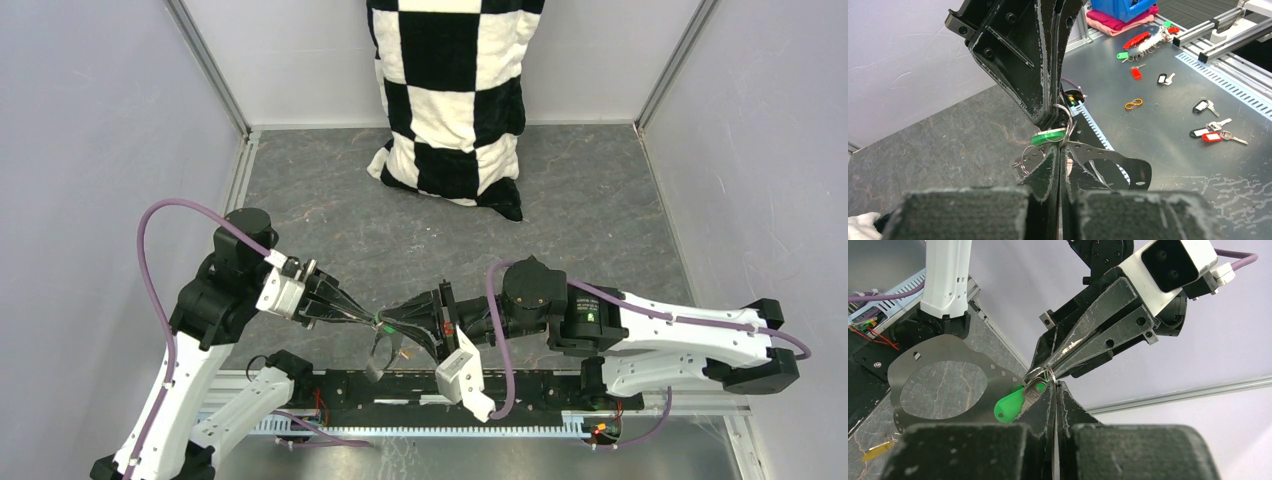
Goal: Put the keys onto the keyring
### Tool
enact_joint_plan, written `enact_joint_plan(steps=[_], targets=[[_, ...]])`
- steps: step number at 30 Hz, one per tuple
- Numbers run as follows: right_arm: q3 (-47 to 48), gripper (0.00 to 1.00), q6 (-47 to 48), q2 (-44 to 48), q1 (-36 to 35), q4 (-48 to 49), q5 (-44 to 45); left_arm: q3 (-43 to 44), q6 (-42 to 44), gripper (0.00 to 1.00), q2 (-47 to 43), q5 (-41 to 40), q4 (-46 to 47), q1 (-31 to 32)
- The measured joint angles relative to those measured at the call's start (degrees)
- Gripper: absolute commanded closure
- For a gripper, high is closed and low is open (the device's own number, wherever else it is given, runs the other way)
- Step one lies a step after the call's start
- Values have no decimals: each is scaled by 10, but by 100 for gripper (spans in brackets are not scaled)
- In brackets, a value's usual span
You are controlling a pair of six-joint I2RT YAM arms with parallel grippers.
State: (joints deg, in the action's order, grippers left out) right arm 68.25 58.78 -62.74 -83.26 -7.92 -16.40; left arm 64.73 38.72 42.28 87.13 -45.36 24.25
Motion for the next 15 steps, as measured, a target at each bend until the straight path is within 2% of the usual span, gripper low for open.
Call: enact_joint_plan(steps=[15], targets=[[49, 100, -22, -38, -1, -22, 28, -4, 13, 98, -1, 0, -4, 0]])
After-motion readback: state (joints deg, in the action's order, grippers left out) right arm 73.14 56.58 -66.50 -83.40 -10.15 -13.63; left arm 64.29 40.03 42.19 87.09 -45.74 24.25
